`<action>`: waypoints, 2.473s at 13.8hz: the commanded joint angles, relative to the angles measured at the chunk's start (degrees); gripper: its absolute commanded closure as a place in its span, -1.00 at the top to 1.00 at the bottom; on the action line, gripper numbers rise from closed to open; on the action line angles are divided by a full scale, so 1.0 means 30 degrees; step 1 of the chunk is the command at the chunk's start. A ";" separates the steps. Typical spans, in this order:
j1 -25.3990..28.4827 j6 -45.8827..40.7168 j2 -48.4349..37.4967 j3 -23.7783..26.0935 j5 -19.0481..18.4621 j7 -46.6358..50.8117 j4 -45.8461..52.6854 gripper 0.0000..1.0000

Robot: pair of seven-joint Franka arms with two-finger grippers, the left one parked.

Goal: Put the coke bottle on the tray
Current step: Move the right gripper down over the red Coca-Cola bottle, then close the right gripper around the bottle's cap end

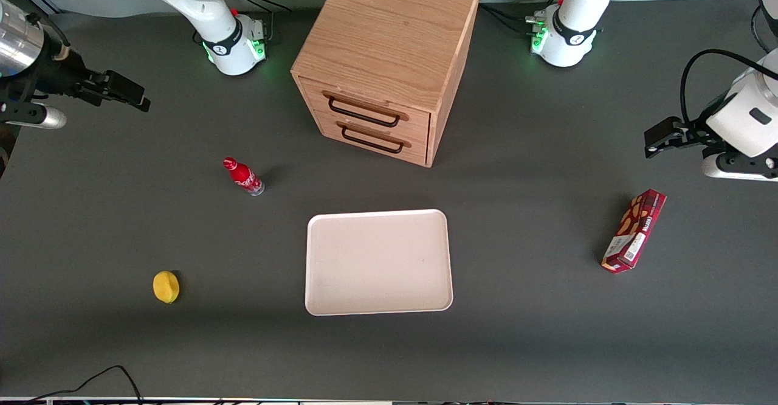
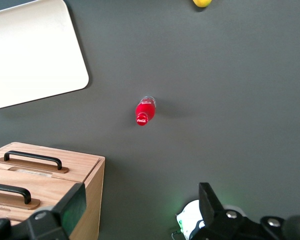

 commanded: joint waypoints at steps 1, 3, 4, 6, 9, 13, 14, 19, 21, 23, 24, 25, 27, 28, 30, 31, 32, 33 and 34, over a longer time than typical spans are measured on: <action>0.0108 -0.0754 0.0401 -0.0227 -0.0173 0.0424 0.0794 1.00; 0.0137 -0.1018 0.0457 -0.0227 -0.0174 0.0395 0.0707 1.00; 0.0224 -0.1078 0.0574 -0.0053 -0.0145 0.0424 0.0503 1.00; 0.0283 -0.0468 0.0313 0.0822 -0.0115 0.0802 -0.1423 1.00; 0.0254 0.2892 -0.0215 0.2229 -0.0202 0.2558 -0.5111 1.00; 0.0254 1.1058 -0.1240 0.2702 -0.0784 0.2621 -1.1933 1.00; 0.0225 1.2761 -0.1212 0.2877 -0.1340 0.2621 -1.3081 1.00; 0.0108 1.8573 -0.0218 0.2879 -0.2078 0.2621 -1.6634 1.00; 0.0108 1.9746 -0.0187 0.2879 -0.2078 0.2621 -1.7425 0.67; 0.0108 1.9898 -0.0100 0.2879 -0.2107 0.2592 -1.7546 -0.42; 0.0137 1.9898 -0.0099 0.2879 -0.2107 0.2592 -1.7546 -0.99; 0.0195 1.9898 -0.0099 0.2908 -0.2136 0.2534 -1.7517 -1.00; 0.0254 1.9898 -0.0157 0.2908 -0.2457 0.2446 -1.7488 -1.00; 0.0254 1.9869 -0.0158 0.2908 -0.2488 0.2446 -1.7459 -1.00; 0.0254 1.9461 -0.0361 0.2908 -0.2488 0.2387 -1.7225 -1.00; 0.0254 1.8704 -0.0624 0.2908 -0.2488 0.2358 -1.6818 -1.00; 0.0254 1.7333 -0.0858 0.2908 -0.2488 0.2300 -1.5944 -1.00; 0.0225 1.5231 -0.1093 0.2879 -0.2488 0.2096 -1.4485 -1.00; 0.0167 1.2687 -0.1153 0.2676 -0.2488 0.1456 -1.2585 -1.00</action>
